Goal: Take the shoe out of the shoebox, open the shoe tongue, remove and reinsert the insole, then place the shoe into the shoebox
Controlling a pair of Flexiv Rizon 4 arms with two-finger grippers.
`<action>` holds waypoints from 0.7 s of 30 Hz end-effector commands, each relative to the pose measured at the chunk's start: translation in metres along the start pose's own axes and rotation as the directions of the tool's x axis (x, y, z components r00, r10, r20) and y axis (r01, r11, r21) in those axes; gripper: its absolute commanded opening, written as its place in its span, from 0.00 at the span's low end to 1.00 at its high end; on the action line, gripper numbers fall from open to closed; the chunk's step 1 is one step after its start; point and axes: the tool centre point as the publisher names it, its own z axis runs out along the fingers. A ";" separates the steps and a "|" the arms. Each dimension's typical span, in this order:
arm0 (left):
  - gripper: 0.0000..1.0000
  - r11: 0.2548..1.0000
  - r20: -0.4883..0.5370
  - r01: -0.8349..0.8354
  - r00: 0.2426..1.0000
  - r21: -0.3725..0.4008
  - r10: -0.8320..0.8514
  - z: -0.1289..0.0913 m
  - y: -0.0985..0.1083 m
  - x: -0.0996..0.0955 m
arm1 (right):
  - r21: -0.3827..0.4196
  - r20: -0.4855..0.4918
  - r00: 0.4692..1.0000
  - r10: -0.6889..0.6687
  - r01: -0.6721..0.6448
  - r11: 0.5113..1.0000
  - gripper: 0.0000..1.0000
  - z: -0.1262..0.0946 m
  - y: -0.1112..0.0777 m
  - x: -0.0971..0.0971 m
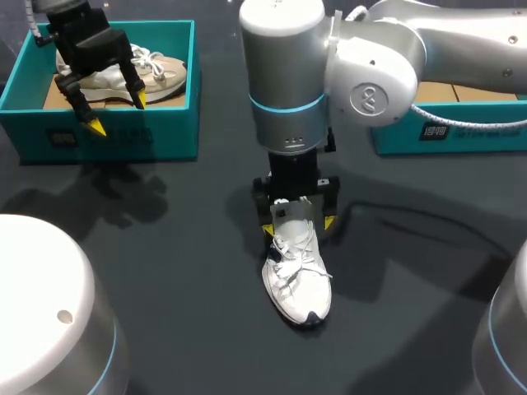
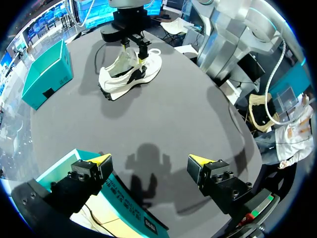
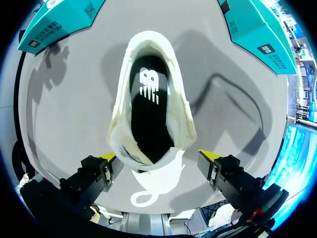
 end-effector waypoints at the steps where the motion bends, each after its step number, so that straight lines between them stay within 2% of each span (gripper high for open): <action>1: 1.00 1.000 0.000 0.000 1.000 -0.002 0.000 0.000 0.000 0.000 | -0.039 -0.011 1.000 0.014 -0.014 0.999 1.00 -0.005 -0.018 -0.007; 6: 1.00 1.000 0.000 0.000 1.000 -0.002 0.000 0.000 0.000 0.000 | -0.078 -0.022 1.000 -0.001 0.000 0.997 1.00 -0.013 -0.038 -0.006; 9: 1.00 1.000 0.000 0.000 1.000 -0.002 0.000 0.000 0.000 0.000 | -0.090 -0.022 1.000 0.002 -0.004 0.996 0.92 -0.015 -0.050 -0.004; 14: 1.00 1.000 0.000 0.000 1.000 -0.002 0.000 0.000 0.000 0.000 | -0.110 -0.028 1.000 -0.012 0.009 0.994 0.69 -0.019 -0.067 0.000; 15: 1.00 1.000 0.000 0.000 1.000 -0.002 0.000 0.000 0.000 0.000 | -0.114 -0.028 1.000 -0.011 0.008 0.994 0.56 -0.020 -0.069 0.000; 16: 1.00 1.000 0.000 0.000 1.000 -0.002 0.000 0.000 0.000 0.000 | -0.116 -0.027 1.000 -0.011 0.008 0.993 0.48 -0.020 -0.069 0.001; 21: 1.00 1.000 0.000 0.000 1.000 -0.002 0.000 0.000 0.000 0.000 | -0.135 -0.026 0.999 -0.023 0.019 0.991 0.40 -0.017 -0.064 0.000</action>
